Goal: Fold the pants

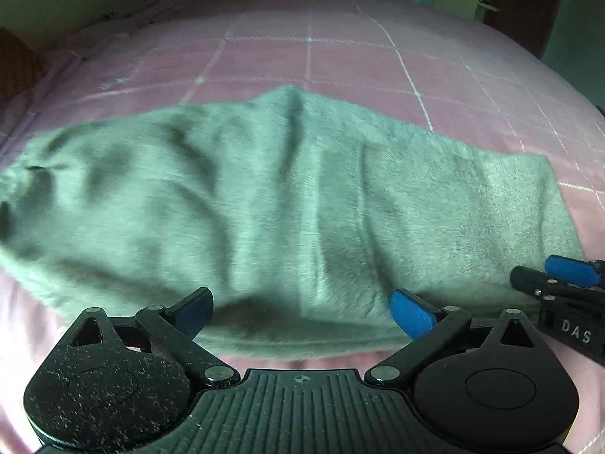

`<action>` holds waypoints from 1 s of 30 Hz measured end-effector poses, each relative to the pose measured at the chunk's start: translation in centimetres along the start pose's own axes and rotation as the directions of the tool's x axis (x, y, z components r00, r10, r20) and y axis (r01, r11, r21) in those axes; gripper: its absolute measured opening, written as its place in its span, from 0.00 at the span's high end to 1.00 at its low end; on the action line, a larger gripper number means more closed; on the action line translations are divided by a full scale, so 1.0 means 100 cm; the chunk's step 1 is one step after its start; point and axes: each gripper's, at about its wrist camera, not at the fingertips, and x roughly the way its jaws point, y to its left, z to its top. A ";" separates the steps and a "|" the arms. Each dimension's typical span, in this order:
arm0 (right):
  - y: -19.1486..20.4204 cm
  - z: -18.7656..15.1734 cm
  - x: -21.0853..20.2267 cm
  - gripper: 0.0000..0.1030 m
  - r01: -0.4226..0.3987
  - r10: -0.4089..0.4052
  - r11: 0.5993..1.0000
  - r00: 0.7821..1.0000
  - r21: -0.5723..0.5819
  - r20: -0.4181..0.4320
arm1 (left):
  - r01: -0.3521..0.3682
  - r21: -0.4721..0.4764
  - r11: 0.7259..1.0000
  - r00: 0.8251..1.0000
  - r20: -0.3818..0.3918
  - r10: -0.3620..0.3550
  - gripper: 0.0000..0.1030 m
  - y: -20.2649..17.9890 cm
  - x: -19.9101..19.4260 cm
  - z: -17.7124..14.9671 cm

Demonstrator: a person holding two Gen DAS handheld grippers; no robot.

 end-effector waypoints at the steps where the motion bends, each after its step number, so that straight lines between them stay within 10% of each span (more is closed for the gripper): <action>1: 0.001 -0.001 -0.004 0.59 -0.001 0.001 1.000 1.000 0.007 0.002 | -0.012 -0.001 1.000 1.000 0.020 0.012 0.03 0.007 -0.009 -0.002; 12: 0.050 0.013 -0.020 0.41 -0.130 0.125 0.990 0.989 0.062 0.078 | -0.040 -0.375 0.926 0.999 0.008 0.046 0.03 0.164 -0.047 -0.007; 20: 0.074 0.004 -0.002 0.36 -0.118 0.117 0.992 0.993 0.034 0.025 | 0.071 -0.699 0.712 0.995 0.002 -0.097 0.03 0.246 -0.017 -0.034; 26: 0.072 0.004 0.000 0.34 -0.122 0.122 0.992 0.992 0.033 0.025 | 0.152 -0.791 0.593 0.979 0.036 -0.202 0.46 0.267 0.013 -0.049; 30: 0.074 0.004 0.001 0.33 -0.116 0.115 0.993 0.993 0.034 0.027 | 0.212 -0.842 0.496 0.964 0.096 -0.249 0.46 0.278 0.031 -0.055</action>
